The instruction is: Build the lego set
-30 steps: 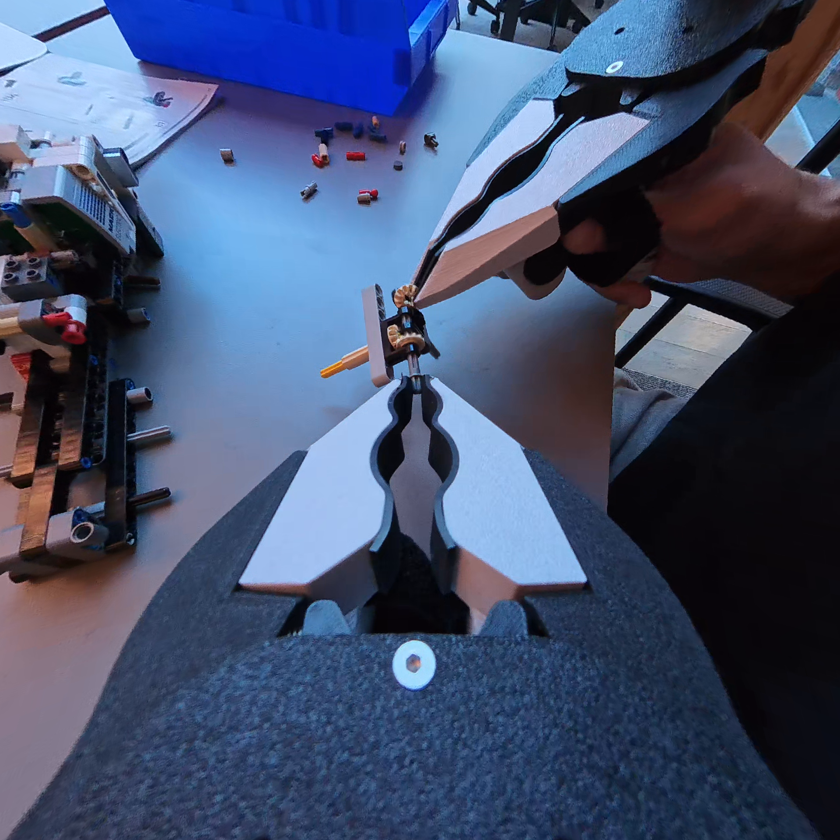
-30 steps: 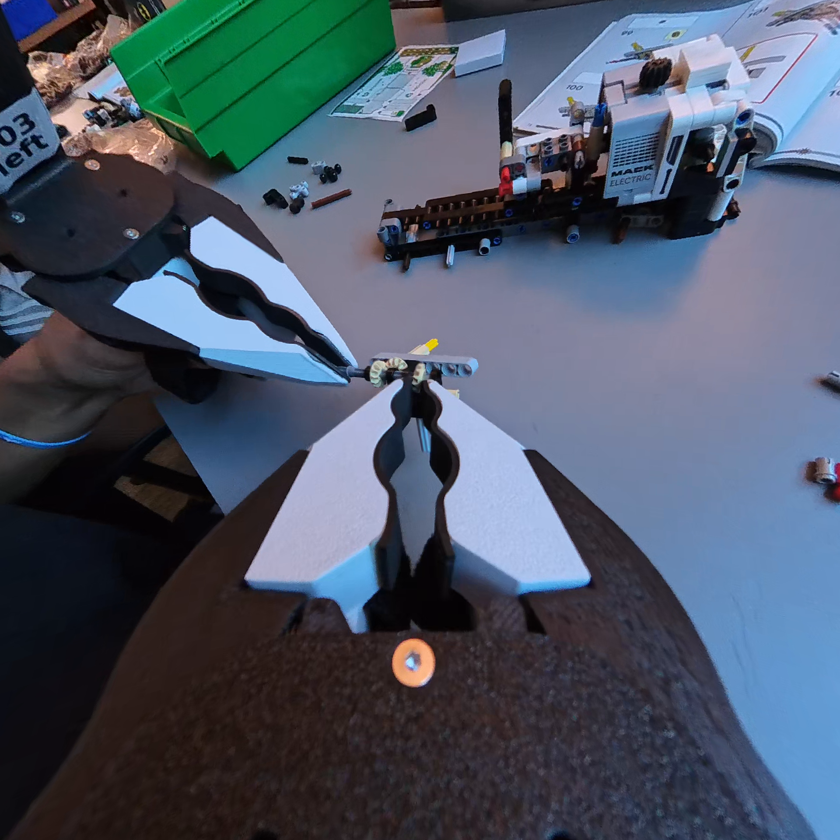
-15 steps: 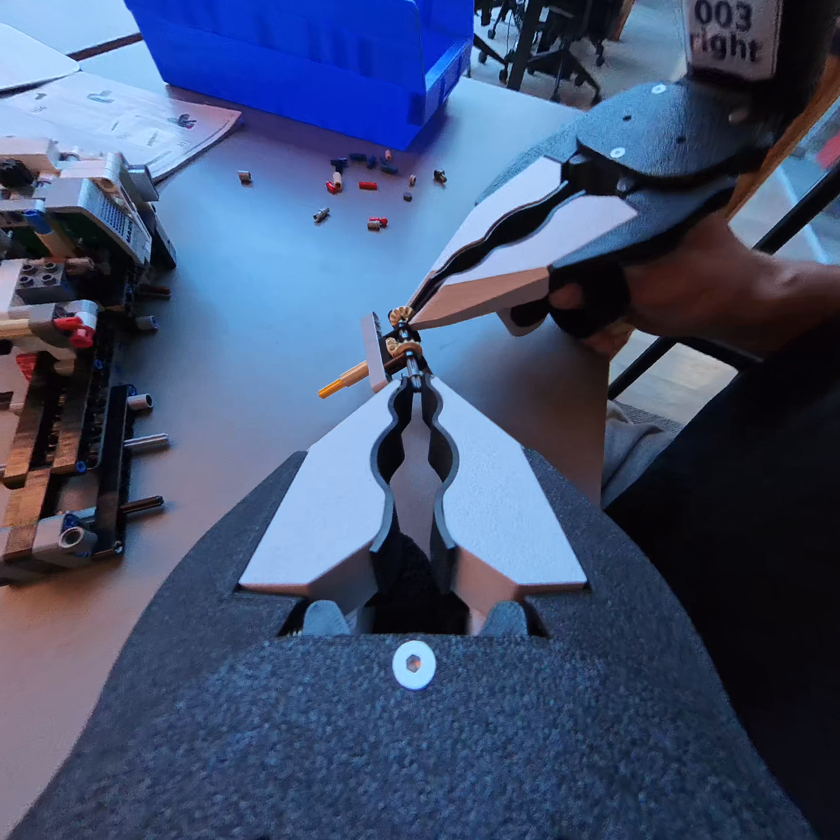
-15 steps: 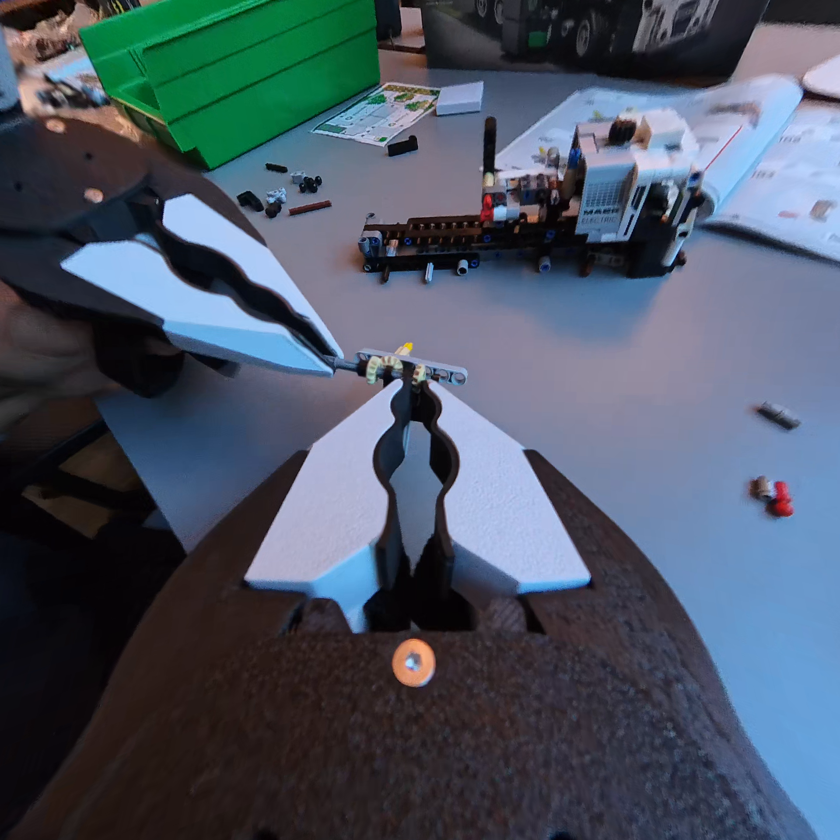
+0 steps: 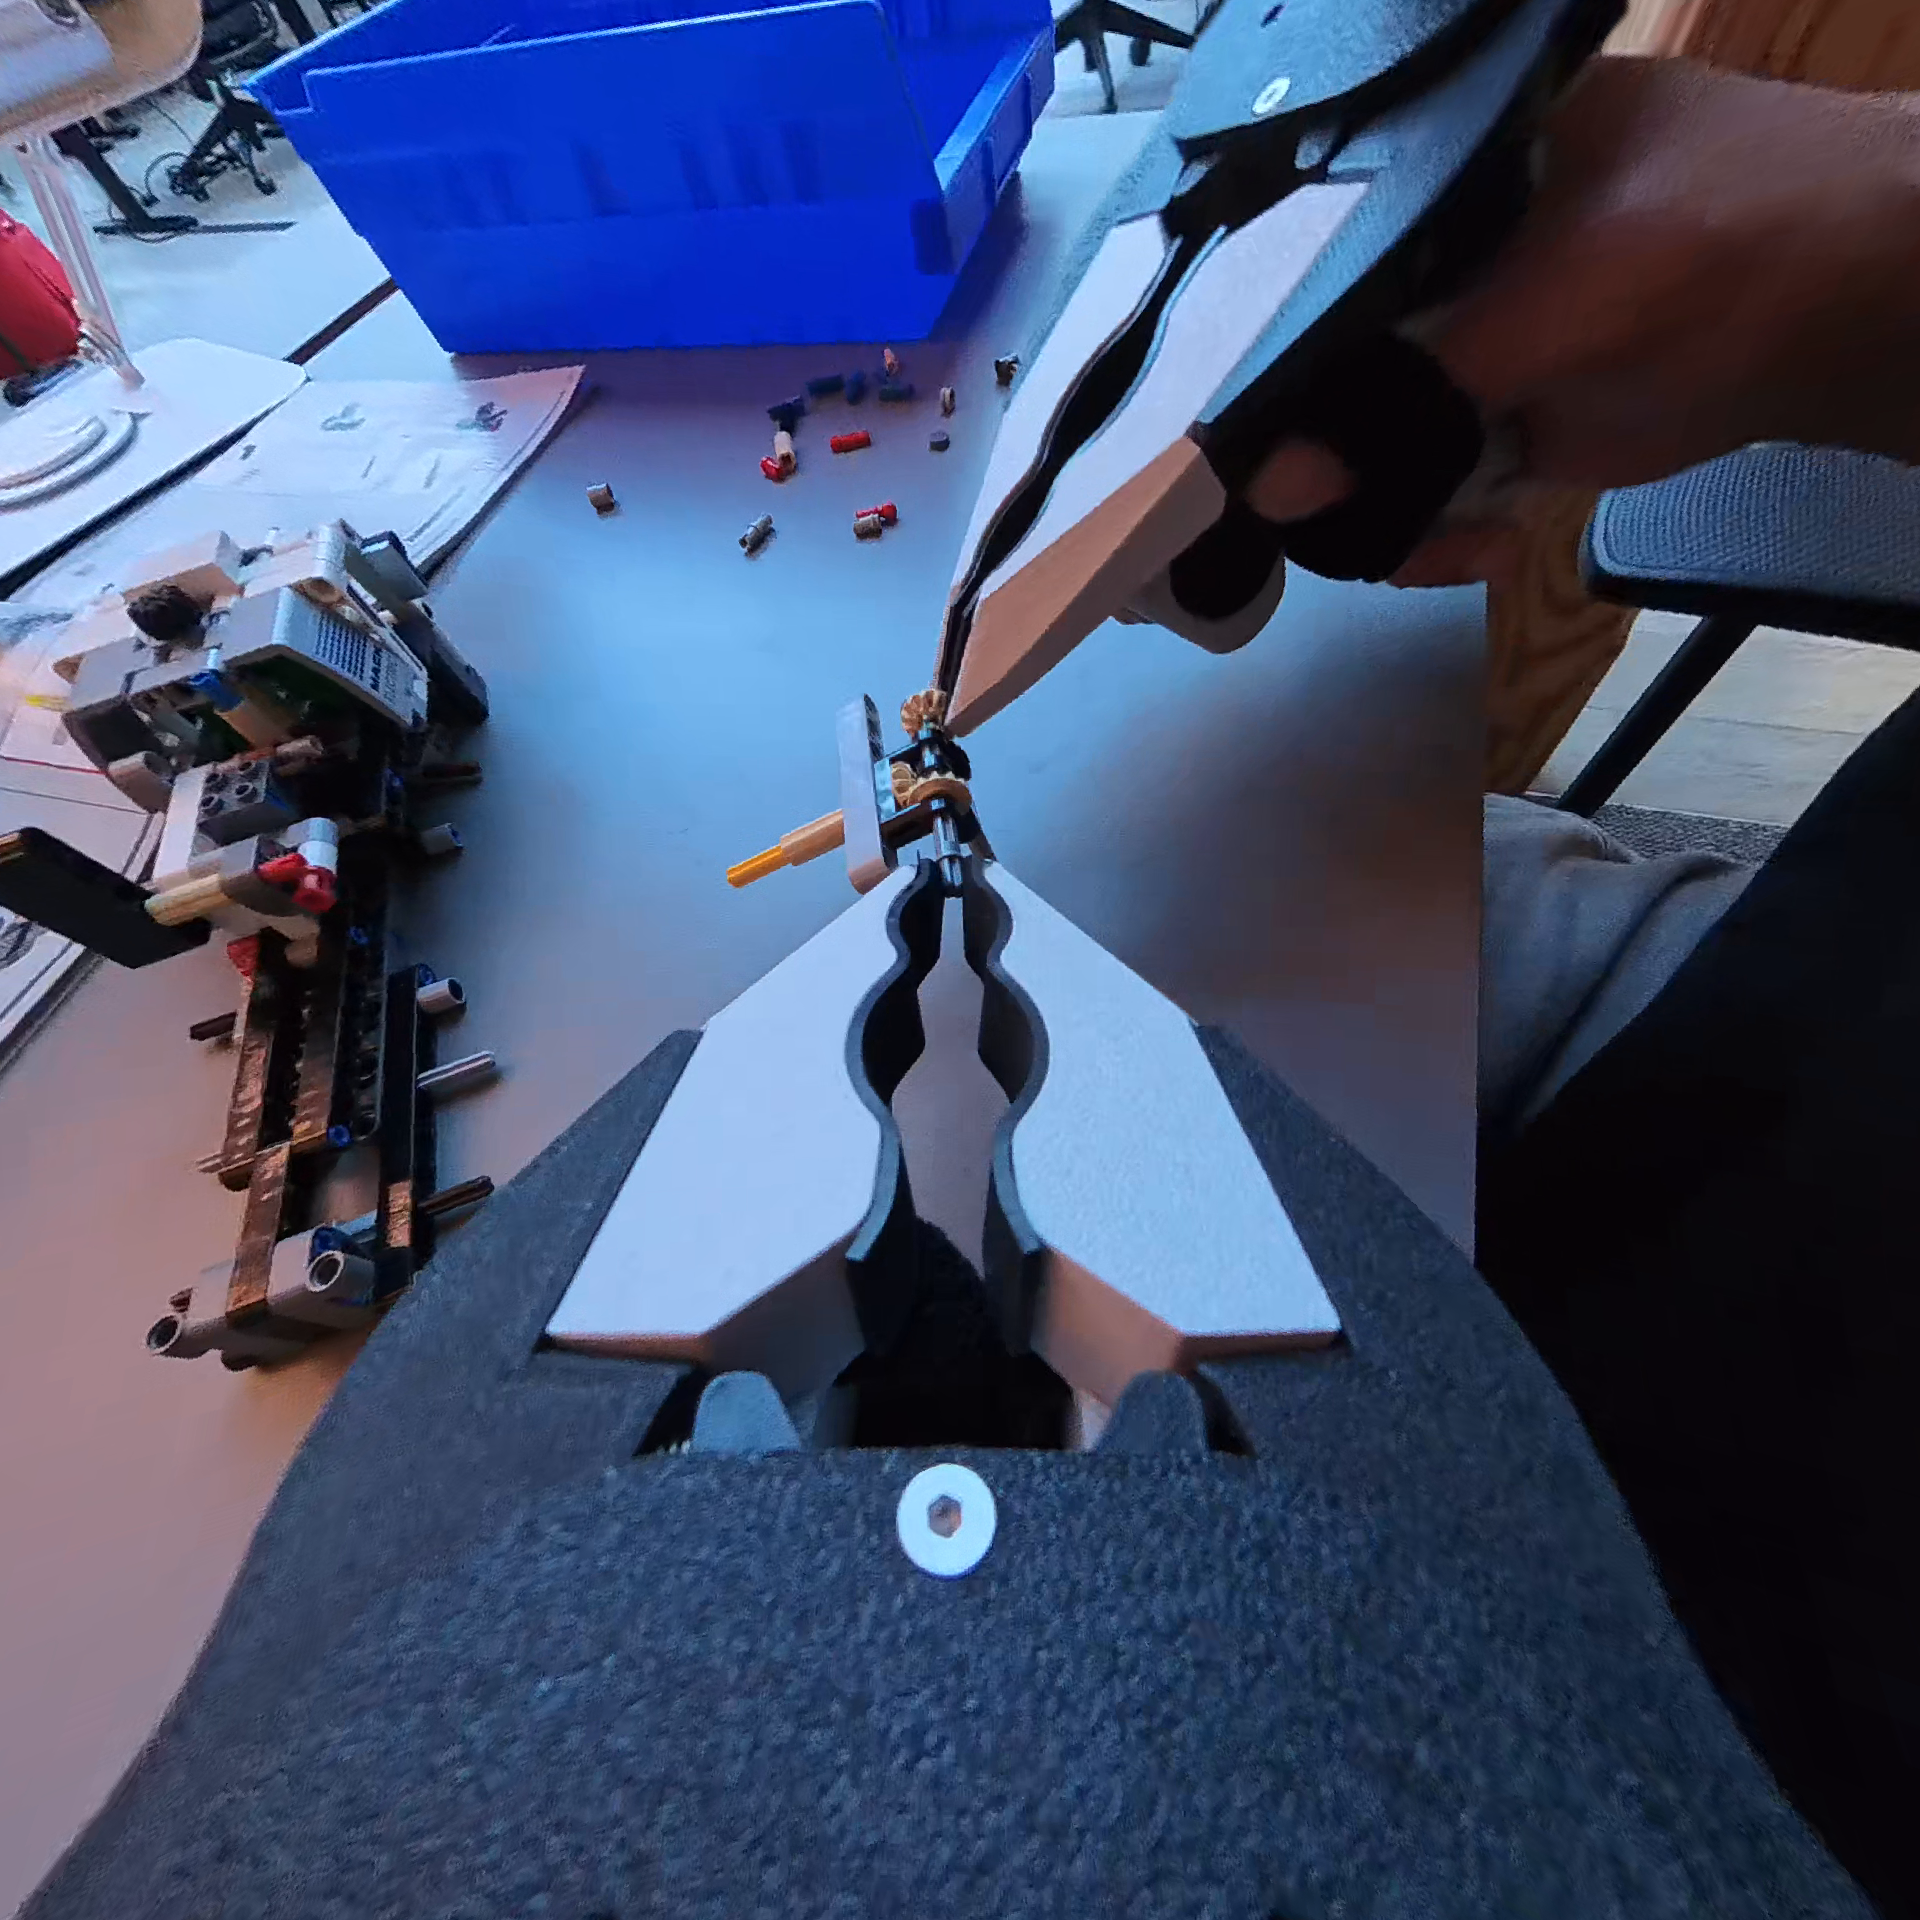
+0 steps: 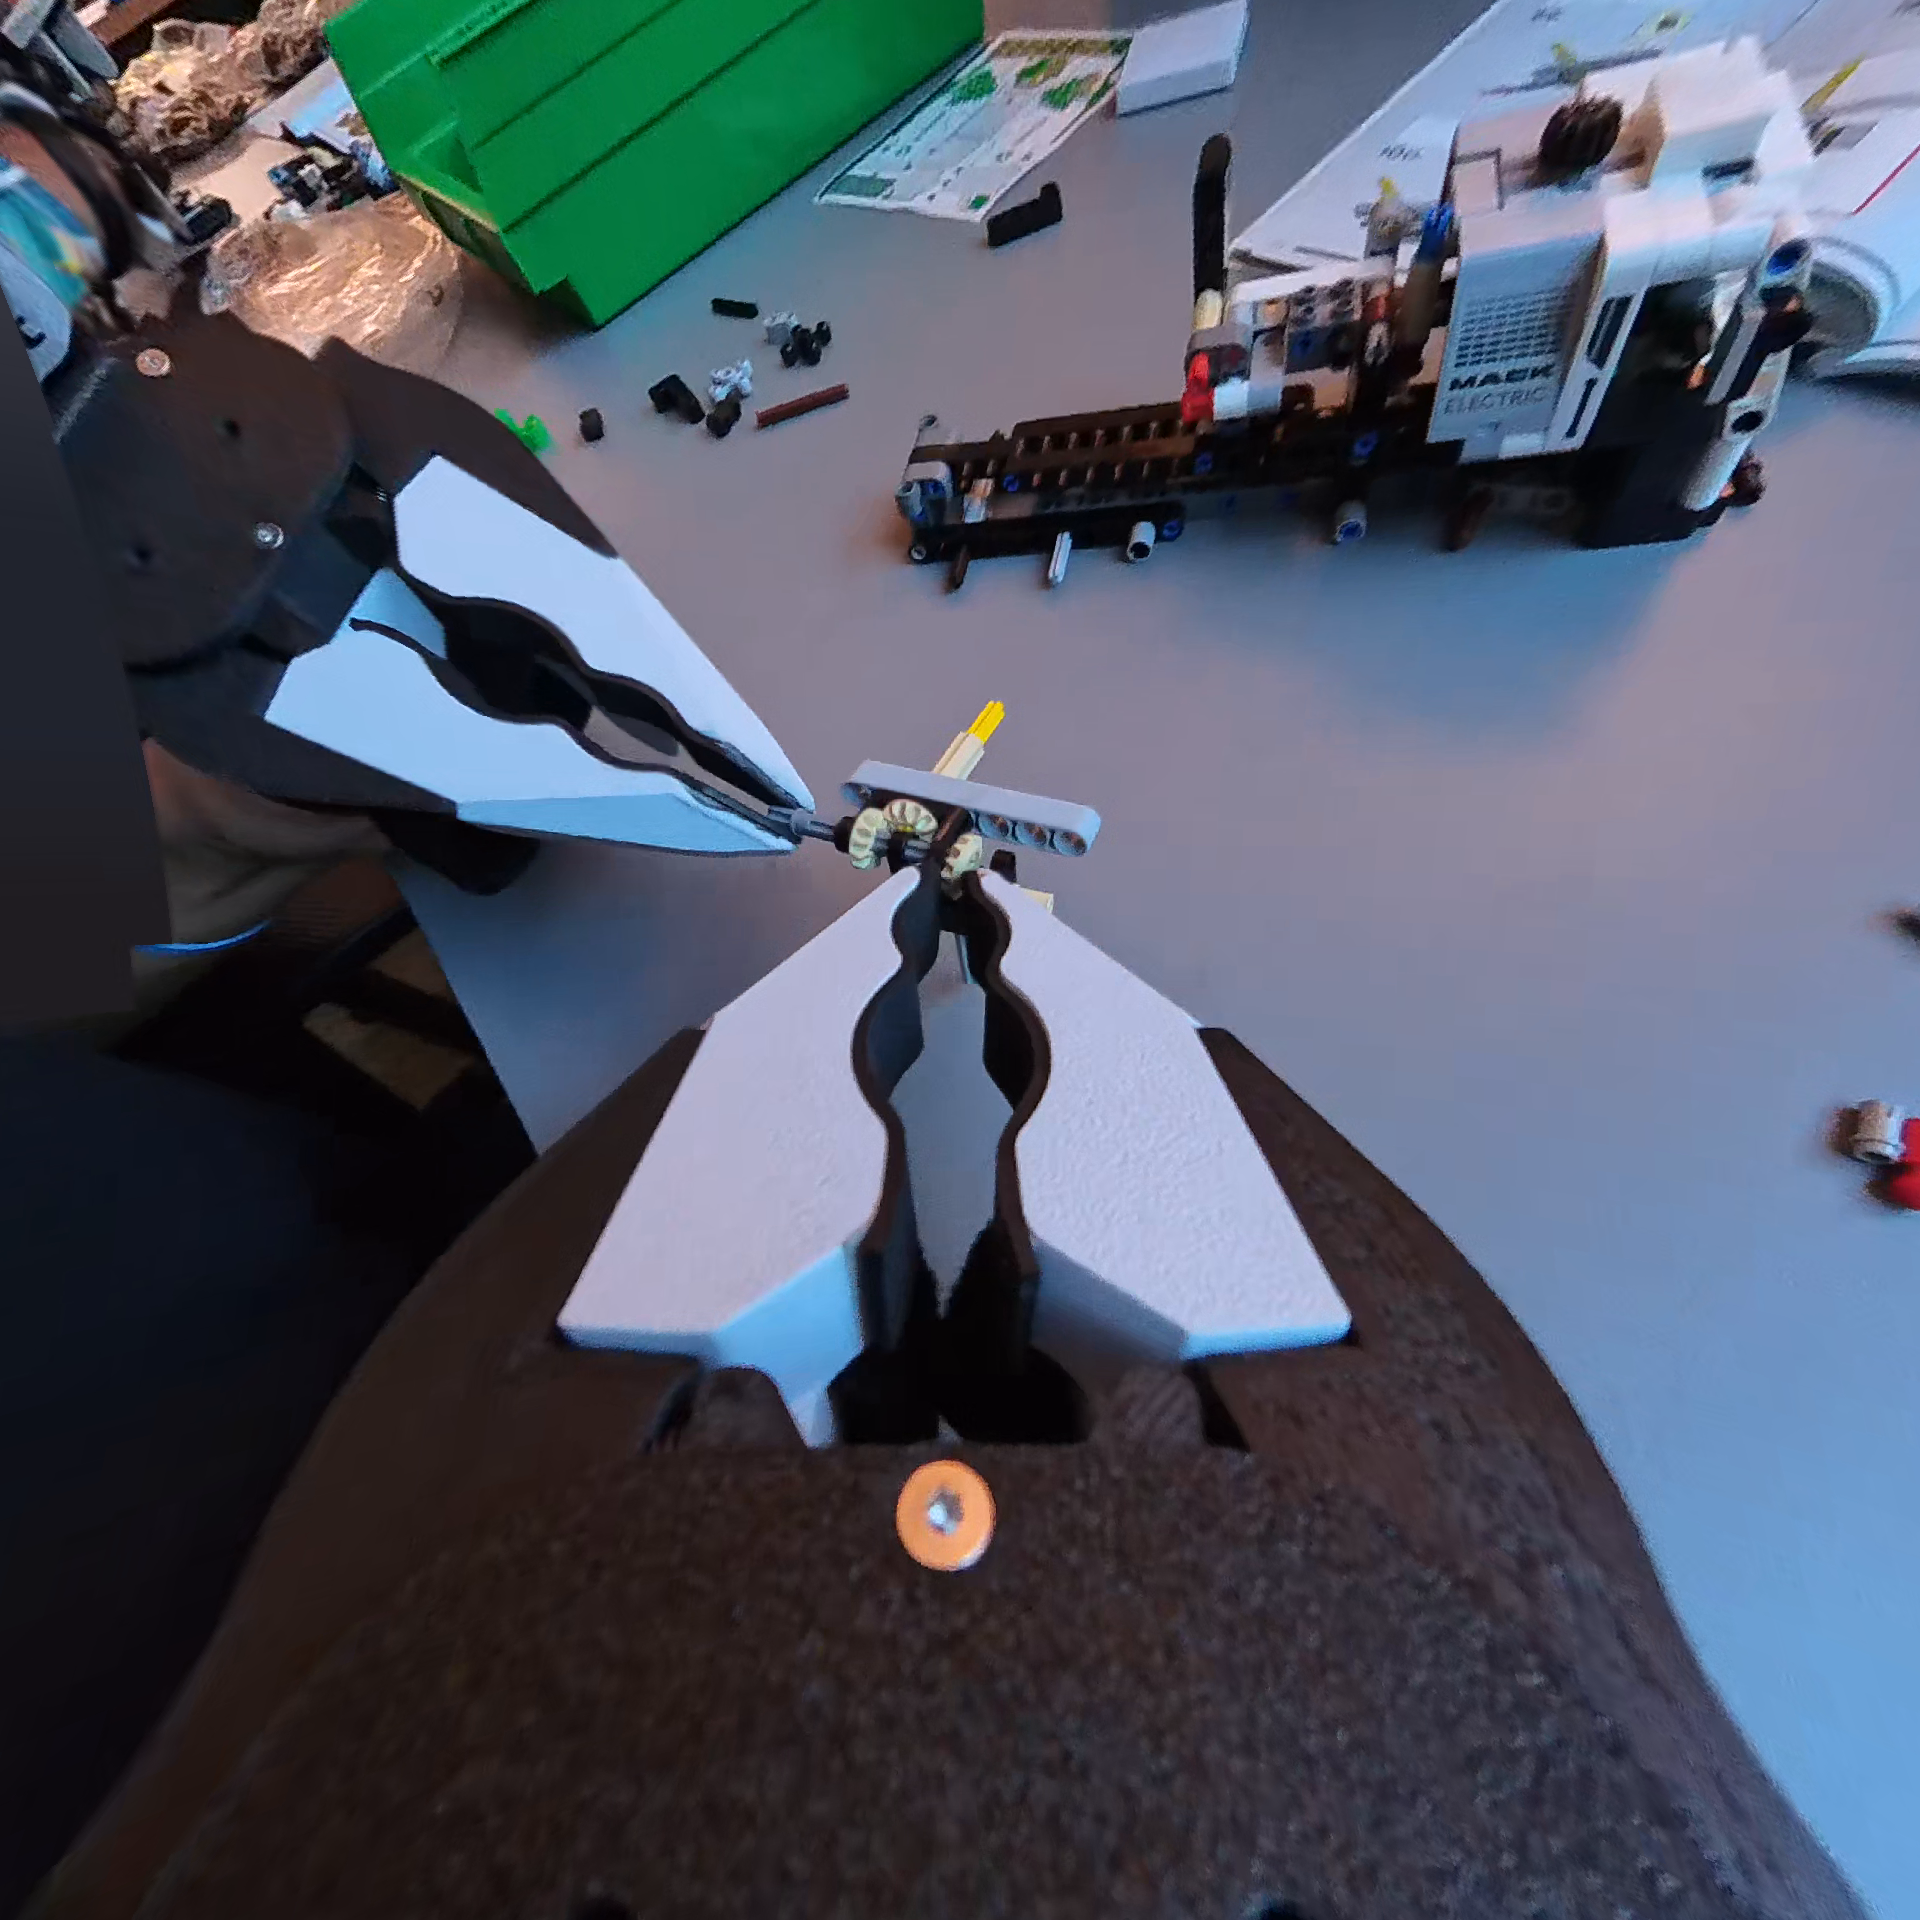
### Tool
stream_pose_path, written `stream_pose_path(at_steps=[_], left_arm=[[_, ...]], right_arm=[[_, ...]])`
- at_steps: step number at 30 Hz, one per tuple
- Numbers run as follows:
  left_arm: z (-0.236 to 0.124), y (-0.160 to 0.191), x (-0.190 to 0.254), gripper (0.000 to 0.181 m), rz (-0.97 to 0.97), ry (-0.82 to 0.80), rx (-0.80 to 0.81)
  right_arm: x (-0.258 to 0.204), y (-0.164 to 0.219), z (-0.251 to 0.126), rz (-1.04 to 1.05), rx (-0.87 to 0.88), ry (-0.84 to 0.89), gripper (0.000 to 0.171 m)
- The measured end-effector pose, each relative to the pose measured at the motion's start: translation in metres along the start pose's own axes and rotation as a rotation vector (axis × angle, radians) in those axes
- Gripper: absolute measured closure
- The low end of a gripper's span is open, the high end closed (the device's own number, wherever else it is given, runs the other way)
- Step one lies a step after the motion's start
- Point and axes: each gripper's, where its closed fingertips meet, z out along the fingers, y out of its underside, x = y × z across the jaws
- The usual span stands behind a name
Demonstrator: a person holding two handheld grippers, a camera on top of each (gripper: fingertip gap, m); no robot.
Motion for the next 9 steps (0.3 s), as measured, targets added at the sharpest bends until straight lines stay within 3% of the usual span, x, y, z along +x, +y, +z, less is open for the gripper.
stream_pose_path(at_steps=[9], left_arm=[[-0.0034, 0.0011, 0.0042, 0.18, 0.075, 0.028, 0.011]], right_arm=[[-0.0054, 0.0058, 0.0006, -0.002, -0.081, -0.059, 0.168]])
